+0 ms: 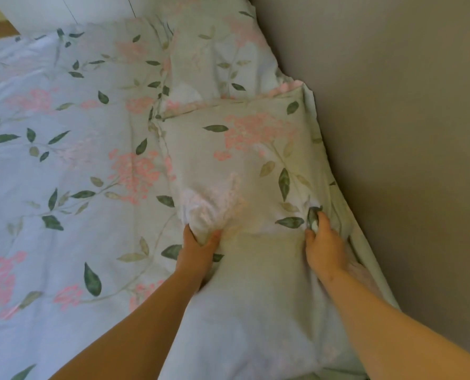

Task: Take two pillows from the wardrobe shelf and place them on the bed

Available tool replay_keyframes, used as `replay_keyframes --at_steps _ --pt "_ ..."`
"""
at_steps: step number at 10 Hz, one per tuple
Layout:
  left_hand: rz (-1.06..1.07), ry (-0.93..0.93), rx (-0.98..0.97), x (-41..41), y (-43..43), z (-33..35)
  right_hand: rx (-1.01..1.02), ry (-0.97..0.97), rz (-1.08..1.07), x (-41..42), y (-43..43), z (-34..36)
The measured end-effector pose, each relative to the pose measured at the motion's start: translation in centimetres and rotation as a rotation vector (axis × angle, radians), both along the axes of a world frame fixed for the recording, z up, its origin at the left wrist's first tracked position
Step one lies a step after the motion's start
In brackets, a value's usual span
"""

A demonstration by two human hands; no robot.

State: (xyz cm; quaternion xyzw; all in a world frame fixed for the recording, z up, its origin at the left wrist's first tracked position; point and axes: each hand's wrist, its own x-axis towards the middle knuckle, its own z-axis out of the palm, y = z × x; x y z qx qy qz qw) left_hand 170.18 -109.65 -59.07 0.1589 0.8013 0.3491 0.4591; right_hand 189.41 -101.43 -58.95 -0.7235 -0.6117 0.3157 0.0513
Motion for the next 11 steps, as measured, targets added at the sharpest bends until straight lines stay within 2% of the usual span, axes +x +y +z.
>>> replay_keyframes --at_steps 2,3,4,5,6,7,9,11 --pt "-0.027 0.027 0.156 -0.9 -0.3 2.8 0.132 0.095 0.062 1.0 0.2 3.9" --pt "-0.041 0.054 0.122 0.1 -1.6 3.8 0.151 0.039 0.101 2.0 -0.5 5.1" --pt "-0.120 0.099 -0.074 1.6 -3.3 3.5 0.134 -0.027 0.115 3.0 -1.7 4.7" --pt "-0.265 0.248 -0.378 2.3 -4.8 1.9 0.030 -0.142 0.126 3.7 -3.5 3.8" --pt "-0.405 0.486 -0.403 4.0 -6.9 1.0 -0.059 -0.281 0.144 4.3 -6.1 2.5" --pt "-0.563 0.534 -0.333 5.4 -8.5 -0.2 -0.143 -0.275 0.136 4.0 -8.7 0.9" --pt "-0.725 0.488 -0.429 4.6 -8.8 -1.2 -0.214 -0.263 0.131 2.8 -11.8 -0.5" --pt "-0.799 0.514 -0.288 4.1 -11.5 1.2 -0.217 -0.178 0.070 0.7 -15.6 2.0"
